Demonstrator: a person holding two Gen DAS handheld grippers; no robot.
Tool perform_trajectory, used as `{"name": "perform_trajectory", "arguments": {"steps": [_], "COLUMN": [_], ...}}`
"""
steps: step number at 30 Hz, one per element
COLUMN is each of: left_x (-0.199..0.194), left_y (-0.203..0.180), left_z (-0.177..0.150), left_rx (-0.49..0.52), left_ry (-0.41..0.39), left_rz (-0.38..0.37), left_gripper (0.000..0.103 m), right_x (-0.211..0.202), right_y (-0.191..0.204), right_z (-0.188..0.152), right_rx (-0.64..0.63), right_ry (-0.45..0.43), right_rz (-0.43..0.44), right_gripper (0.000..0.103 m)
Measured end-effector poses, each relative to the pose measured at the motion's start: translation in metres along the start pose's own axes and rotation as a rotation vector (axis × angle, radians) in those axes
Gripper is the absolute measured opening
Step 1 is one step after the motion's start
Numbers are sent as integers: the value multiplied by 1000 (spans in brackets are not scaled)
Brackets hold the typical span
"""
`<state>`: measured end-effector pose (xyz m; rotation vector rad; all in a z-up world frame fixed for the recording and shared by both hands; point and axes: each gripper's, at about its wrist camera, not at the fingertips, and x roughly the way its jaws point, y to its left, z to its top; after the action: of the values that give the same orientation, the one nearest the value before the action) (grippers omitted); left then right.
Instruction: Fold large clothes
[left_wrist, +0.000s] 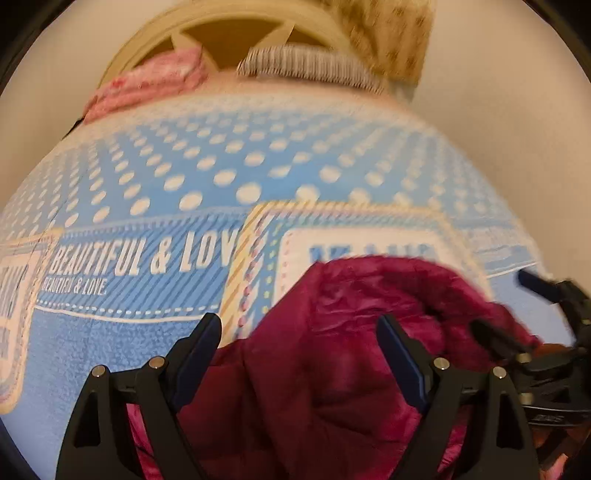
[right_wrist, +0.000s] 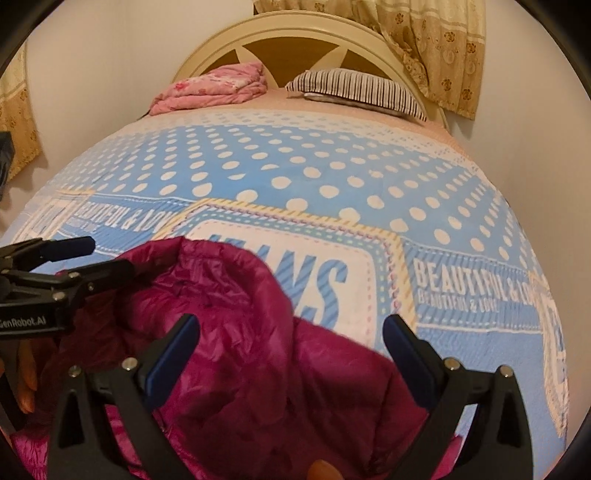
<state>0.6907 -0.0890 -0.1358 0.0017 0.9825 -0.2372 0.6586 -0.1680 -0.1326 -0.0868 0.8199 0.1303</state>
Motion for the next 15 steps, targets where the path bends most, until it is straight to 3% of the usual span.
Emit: {"name": "perform_trajectory", "arguments": {"steps": [4, 6, 8, 9, 10, 11, 12, 13, 15], "left_x": [22, 23, 20, 18, 15, 12, 11, 6, -11], "left_y": [8, 6, 1, -3, -9, -13, -16, -16, -12], "left_z": [2, -2, -4, -6, -8, -11, -11, -13, -23], "left_rx": [10, 16, 37, 60, 93, 128, 143, 152, 162], "left_ry": [34, 31, 15, 18, 20, 22, 22, 10, -49], "left_rz": [1, -50, -90, -86, -76, -60, -49, -62, -112], "left_gripper": [86, 86, 81, 76, 58, 40, 33, 19, 12], "right_x": [13, 21, 28, 32, 32, 31, 27, 22, 10], "right_y": [-3, -5, -5, -6, -6, -6, -5, -3, -2], "right_z": [7, 9, 8, 6, 4, 1, -2, -5, -10], "right_rx": [-15, -27, -37, -45, -50, -57, -65, -74, -83], "right_ry": [34, 53, 79, 98, 104, 107, 100, 89, 67], "right_rz": [-16, -12, -10, -11, -10, -5, -7, -13, -10], "right_gripper": [87, 79, 60, 39, 23, 18, 16, 13, 12]}}
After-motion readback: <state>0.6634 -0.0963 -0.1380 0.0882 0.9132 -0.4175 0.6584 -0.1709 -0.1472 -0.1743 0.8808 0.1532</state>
